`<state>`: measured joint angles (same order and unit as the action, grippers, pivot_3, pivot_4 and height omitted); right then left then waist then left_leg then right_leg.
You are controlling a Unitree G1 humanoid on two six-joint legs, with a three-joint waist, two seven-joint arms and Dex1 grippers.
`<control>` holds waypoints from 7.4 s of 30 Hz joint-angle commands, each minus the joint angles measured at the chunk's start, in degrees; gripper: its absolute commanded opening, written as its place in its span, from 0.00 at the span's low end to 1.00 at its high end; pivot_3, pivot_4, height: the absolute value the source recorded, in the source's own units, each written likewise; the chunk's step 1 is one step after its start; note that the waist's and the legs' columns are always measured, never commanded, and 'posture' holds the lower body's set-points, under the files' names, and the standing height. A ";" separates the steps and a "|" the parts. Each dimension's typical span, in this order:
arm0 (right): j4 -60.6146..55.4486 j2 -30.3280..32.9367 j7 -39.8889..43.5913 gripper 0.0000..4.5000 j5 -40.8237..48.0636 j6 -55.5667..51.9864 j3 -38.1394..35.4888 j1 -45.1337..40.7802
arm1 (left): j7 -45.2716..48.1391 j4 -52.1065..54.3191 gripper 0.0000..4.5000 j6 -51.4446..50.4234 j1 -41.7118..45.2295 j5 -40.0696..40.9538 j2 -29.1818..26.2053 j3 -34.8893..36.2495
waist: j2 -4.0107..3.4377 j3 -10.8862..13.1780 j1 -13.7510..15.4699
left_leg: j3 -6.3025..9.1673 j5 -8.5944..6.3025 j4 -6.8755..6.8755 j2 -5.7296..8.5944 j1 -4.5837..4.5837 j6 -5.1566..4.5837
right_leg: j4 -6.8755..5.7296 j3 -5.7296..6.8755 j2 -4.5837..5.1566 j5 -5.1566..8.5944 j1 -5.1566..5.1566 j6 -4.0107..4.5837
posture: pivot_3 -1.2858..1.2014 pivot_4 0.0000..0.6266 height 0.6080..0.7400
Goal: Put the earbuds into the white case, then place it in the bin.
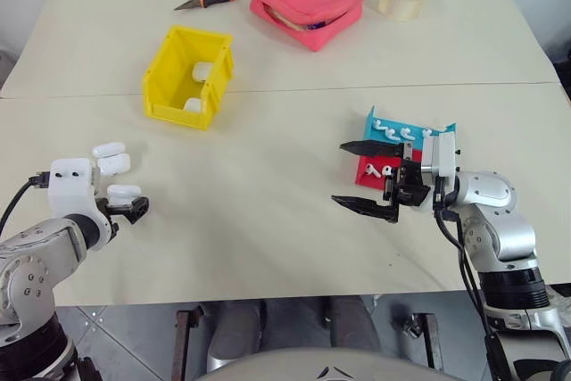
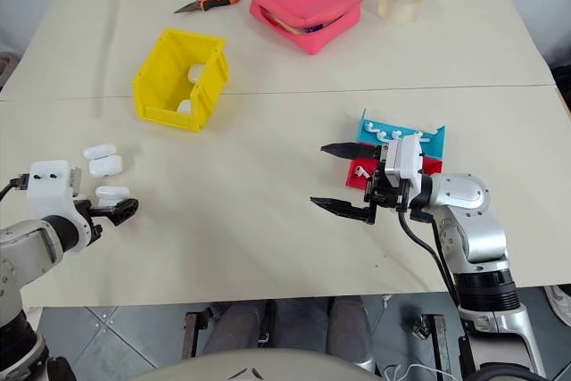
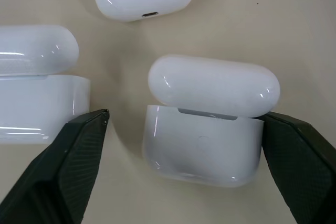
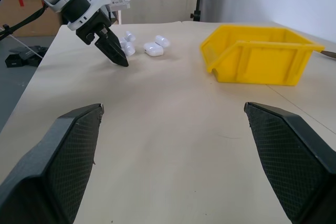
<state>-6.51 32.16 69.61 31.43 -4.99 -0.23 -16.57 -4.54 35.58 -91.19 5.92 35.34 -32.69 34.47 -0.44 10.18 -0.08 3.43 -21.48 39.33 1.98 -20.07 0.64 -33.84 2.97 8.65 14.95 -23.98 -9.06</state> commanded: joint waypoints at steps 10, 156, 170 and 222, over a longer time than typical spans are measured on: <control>-1.93 0.06 -0.13 1.00 0.30 0.74 -0.79 0.49 | -2.84 -1.49 0.91 -1.31 -3.37 4.01 -2.17 0.40 | -0.02 -0.01 -0.13 | -0.01 0.00 0.00 -0.02 0.02 0.00 | -0.01 -0.02 -0.02 0.00 -0.01 0.00 | 0.52 0.24 1.00; 5.44 29.09 4.17 0.53 -30.97 -24.21 15.55 -16.64 | 69.64 -35.84 0.64 94.58 13.32 -1.93 29.02 -41.49 | -0.08 -0.07 1.42 | -0.84 -0.46 0.83 0.02 -0.21 -0.67 | 0.49 -0.01 0.02 -0.25 0.32 -0.45 | 0.52 0.24 1.00; 6.94 28.41 5.11 0.11 -32.92 -22.45 15.99 -16.19 | 69.35 -35.33 0.64 94.74 12.86 -1.88 28.57 -41.42 | -0.07 -0.07 1.44 | -0.84 -0.46 0.83 0.01 -0.21 -0.66 | 0.49 -0.01 0.01 -0.26 0.33 -0.45 | 0.52 0.24 1.00; -21.29 -17.29 -22.57 0.11 5.17 -6.52 0.48 8.13 | 71.26 -30.04 0.64 74.24 18.15 6.50 21.15 -37.04 | -0.12 -0.09 0.75 | -0.83 -0.45 0.77 0.03 -0.11 -0.63 | 0.30 -0.07 -0.05 -0.25 0.30 -0.44 | 0.52 0.24 1.00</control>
<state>-28.33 14.30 46.91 36.96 -12.18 -0.17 -8.65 66.18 3.68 -17.58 23.88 40.48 -11.97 -3.07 -0.56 10.09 0.67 2.60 -21.93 40.10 2.01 -20.19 0.00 -33.53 2.90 8.60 14.69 -23.68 -9.50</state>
